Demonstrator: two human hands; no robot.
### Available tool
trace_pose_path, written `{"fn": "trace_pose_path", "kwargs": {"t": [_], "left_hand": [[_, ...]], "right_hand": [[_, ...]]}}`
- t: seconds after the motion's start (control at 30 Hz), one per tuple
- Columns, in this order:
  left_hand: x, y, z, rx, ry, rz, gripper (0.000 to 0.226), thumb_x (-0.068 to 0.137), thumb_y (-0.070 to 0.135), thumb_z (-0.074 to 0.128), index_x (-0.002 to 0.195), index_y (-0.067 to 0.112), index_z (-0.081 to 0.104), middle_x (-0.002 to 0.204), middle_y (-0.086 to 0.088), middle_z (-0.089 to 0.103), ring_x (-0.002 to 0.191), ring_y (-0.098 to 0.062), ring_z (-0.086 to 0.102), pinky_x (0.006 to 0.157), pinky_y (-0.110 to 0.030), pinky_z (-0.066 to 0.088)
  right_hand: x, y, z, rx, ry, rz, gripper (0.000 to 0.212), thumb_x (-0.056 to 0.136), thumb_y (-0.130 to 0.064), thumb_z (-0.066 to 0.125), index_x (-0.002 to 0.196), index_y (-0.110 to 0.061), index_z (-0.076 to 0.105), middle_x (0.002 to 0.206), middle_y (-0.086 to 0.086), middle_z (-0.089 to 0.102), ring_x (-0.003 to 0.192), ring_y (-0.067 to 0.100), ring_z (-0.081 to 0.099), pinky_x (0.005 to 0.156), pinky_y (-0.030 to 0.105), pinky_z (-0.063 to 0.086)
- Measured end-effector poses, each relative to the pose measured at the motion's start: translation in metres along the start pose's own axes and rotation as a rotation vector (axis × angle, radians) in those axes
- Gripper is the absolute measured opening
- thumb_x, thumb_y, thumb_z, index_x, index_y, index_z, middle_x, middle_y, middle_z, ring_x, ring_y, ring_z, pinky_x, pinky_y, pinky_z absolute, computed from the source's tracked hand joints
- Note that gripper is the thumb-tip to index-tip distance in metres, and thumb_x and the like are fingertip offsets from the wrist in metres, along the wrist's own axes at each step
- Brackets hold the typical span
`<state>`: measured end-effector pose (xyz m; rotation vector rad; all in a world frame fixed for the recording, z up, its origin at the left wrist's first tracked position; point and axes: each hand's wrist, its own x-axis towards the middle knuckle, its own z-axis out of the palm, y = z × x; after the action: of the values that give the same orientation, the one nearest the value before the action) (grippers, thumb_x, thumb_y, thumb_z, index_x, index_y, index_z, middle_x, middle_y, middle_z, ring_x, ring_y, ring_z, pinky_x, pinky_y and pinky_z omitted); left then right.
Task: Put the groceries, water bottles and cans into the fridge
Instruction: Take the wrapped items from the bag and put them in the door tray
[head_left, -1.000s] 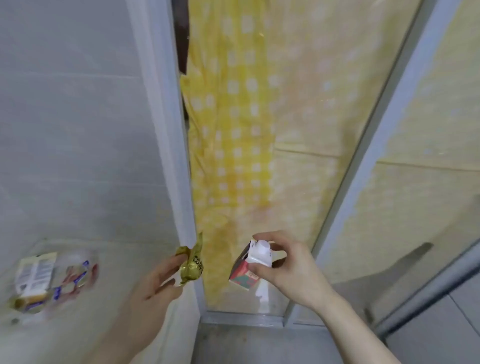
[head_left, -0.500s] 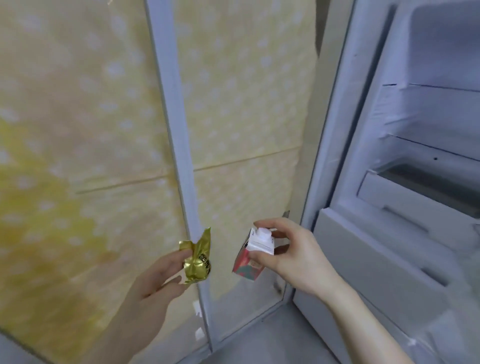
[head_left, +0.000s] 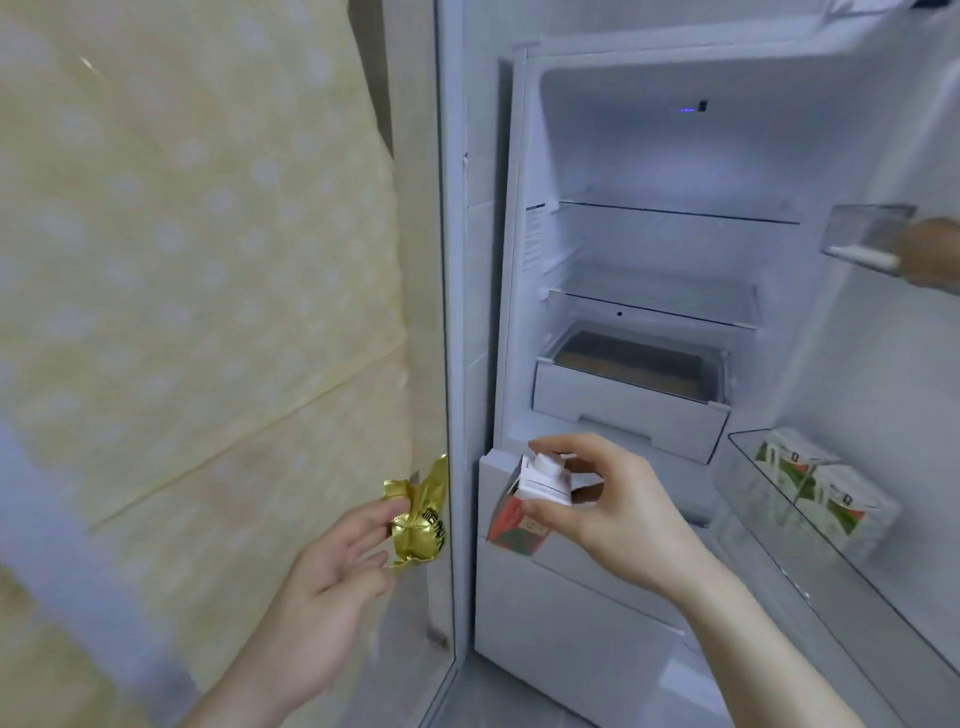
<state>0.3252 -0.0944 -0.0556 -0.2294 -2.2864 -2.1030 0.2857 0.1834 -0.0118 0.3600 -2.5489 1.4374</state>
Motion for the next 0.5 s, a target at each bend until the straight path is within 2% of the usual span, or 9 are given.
{"fn": "trace_pose_path", "kwargs": {"t": [0.1, 0.27, 0.43, 0.5], "left_hand": [[0.040, 0.006, -0.003, -0.023, -0.075, 0.008, 0.059, 0.068, 0.005, 0.058, 0.126, 0.012, 0.065, 0.120, 0.006, 0.074, 0.118, -0.007, 0.066, 0.094, -0.013, 0.050], [0.097, 0.021, 0.011, -0.058, -0.209, 0.031, 0.057, 0.070, 0.012, 0.061, 0.127, 0.019, 0.066, 0.120, 0.008, 0.074, 0.120, -0.004, 0.064, 0.103, -0.027, 0.047], [0.154, 0.032, 0.037, -0.072, -0.284, 0.051, 0.058, 0.070, 0.009, 0.058, 0.127, 0.019, 0.065, 0.119, 0.005, 0.075, 0.117, -0.007, 0.066, 0.096, -0.019, 0.052], [0.177, 0.037, 0.050, -0.077, -0.302, 0.062, 0.060, 0.070, 0.010, 0.058, 0.128, 0.020, 0.065, 0.120, 0.006, 0.074, 0.119, -0.006, 0.065, 0.097, -0.021, 0.051]], "right_hand": [[0.017, -0.002, -0.009, -0.046, 0.087, 0.020, 0.047, 0.078, -0.023, 0.086, 0.118, -0.039, 0.069, 0.114, -0.028, 0.067, 0.108, -0.007, 0.062, 0.081, 0.016, 0.056], [0.045, 0.003, -0.033, -0.118, 0.224, 0.056, 0.047, 0.080, -0.024, 0.086, 0.120, -0.041, 0.068, 0.114, -0.025, 0.068, 0.105, -0.007, 0.063, 0.080, 0.016, 0.057], [0.088, 0.015, -0.067, -0.197, 0.321, 0.062, 0.043, 0.083, -0.030, 0.083, 0.122, -0.040, 0.067, 0.115, -0.026, 0.066, 0.105, -0.009, 0.062, 0.080, 0.010, 0.054], [0.113, 0.023, -0.083, -0.200, 0.362, 0.060, 0.044, 0.083, -0.029, 0.082, 0.124, -0.038, 0.067, 0.112, -0.025, 0.069, 0.099, -0.007, 0.066, 0.080, 0.010, 0.052]]}}
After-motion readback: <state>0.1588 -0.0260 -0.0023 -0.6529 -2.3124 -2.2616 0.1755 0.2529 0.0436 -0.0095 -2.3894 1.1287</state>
